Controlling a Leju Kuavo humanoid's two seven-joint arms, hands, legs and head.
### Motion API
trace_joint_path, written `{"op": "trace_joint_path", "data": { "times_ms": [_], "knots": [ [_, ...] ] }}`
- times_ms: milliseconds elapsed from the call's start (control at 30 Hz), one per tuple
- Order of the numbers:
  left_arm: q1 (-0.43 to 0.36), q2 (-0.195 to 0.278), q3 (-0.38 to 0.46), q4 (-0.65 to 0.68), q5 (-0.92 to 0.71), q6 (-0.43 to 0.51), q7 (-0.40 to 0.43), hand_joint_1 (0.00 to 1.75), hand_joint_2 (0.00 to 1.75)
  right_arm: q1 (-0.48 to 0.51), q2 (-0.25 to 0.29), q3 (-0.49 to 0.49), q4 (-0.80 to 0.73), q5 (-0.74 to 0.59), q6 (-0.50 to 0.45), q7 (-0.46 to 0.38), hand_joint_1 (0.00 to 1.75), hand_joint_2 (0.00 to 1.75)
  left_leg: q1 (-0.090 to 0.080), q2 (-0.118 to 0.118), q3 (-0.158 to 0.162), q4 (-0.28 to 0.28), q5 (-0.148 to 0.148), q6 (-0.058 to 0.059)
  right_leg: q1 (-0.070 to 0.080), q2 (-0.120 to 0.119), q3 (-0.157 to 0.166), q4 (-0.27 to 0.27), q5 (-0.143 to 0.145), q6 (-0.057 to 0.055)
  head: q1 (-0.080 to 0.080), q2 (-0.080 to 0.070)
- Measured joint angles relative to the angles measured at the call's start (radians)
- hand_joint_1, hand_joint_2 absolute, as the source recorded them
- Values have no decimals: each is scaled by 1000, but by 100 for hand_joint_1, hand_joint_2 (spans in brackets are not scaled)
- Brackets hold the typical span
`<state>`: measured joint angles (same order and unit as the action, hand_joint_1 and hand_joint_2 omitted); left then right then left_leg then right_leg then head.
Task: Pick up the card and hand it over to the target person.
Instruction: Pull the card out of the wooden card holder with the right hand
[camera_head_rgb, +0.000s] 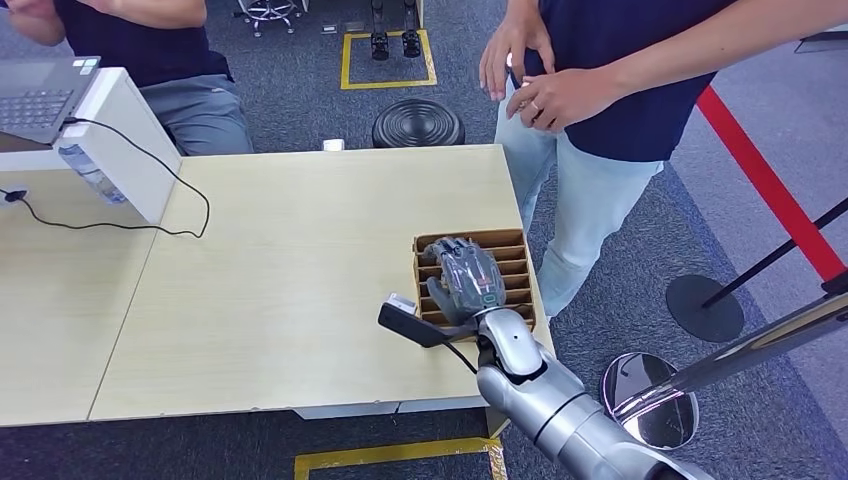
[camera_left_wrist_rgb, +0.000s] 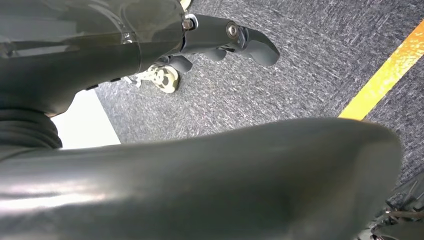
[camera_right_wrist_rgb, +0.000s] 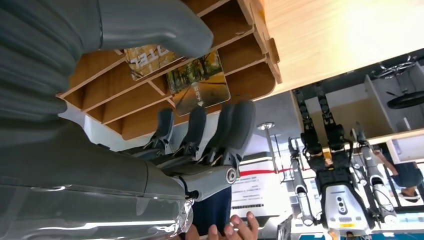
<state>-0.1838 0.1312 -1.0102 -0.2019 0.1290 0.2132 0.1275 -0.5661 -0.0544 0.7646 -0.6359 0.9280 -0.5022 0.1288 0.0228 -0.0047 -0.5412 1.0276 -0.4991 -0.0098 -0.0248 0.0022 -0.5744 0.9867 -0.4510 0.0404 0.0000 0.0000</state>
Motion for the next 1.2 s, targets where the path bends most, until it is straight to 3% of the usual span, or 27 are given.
{"op": "trace_joint_path", "data": {
  "times_ms": [600,1067,1200],
  "knots": [
    [7,-1,18,1,1,8,-7,0,0,23,-53,-51,-81,9,8,7,110,175,0,0,0,0,0,0,0,0,0,0,0,0,0,0],
    [17,-7,31,0,10,11,-11,0,0,47,-24,-29,-113,12,34,-13,91,175,0,1,1,-1,0,1,0,1,1,-1,1,-1,0,0],
    [20,-8,37,1,13,10,-19,0,0,53,-23,-26,-146,8,37,-15,96,175,0,1,2,-2,1,1,0,1,1,-2,1,-2,0,0]
  ]
}}
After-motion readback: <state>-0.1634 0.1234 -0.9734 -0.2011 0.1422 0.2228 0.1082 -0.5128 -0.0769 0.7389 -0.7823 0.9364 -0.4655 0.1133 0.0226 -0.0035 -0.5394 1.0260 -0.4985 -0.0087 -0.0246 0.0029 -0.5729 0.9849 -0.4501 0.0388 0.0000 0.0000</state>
